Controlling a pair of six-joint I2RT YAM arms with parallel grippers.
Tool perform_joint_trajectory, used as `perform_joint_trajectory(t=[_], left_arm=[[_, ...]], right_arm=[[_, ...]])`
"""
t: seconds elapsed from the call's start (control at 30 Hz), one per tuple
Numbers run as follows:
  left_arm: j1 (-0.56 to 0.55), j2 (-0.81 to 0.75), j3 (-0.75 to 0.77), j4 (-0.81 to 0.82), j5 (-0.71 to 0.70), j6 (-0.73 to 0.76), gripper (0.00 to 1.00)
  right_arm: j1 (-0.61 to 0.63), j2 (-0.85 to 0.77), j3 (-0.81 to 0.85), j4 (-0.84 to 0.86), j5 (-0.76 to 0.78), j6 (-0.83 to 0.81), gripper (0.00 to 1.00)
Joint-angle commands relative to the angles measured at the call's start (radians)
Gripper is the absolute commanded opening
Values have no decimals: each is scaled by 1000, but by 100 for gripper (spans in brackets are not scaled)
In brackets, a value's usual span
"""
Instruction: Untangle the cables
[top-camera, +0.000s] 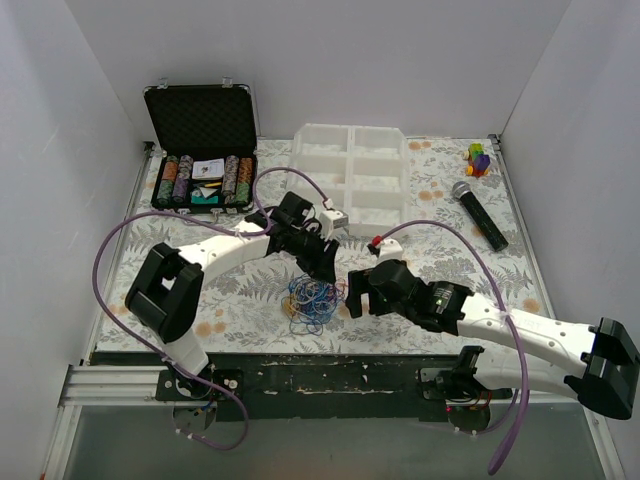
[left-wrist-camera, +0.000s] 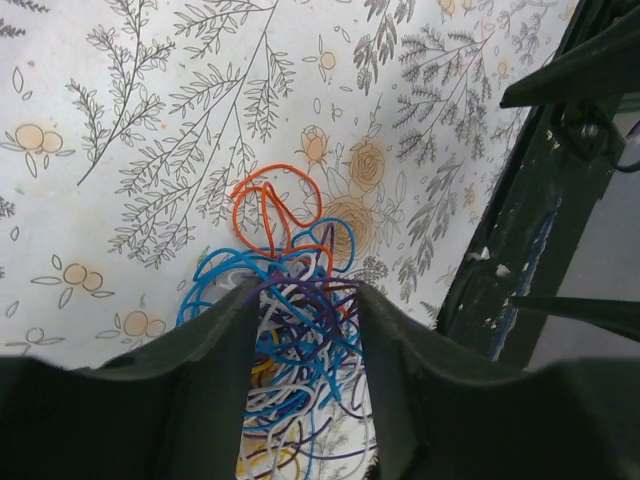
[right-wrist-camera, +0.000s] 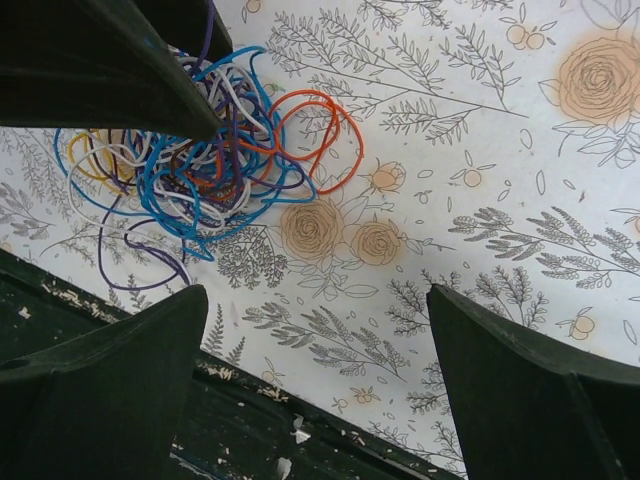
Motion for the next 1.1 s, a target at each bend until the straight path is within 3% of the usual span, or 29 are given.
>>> perform_joint_trajectory(t=[0.0, 0.1, 0.17, 0.3, 0.53, 0.77, 1.07], left_arm=[[3, -56, 13, 21, 3, 9, 26], [3, -98, 14, 21, -12, -2, 6], [3, -134, 16, 15, -13, -10, 2], [3, -184, 30, -14, -16, -16, 0], [4, -273, 85, -108, -17, -25, 0], [4, -306, 94, -189, 12, 2, 6], [4, -339, 145, -269, 44, 30, 10]], right_arm=[[-26, -25, 47, -3, 86, -44, 100], [-141, -39, 70, -5, 52, -93, 100], [-210, -54, 55, 55, -33, -135, 100], [-215, -18, 10, 162, -137, -172, 100], [-172, 32, -36, 356, -217, -218, 100], [-147, 47, 19, 429, -239, -301, 100], [-139, 118, -8, 610, -263, -267, 100]])
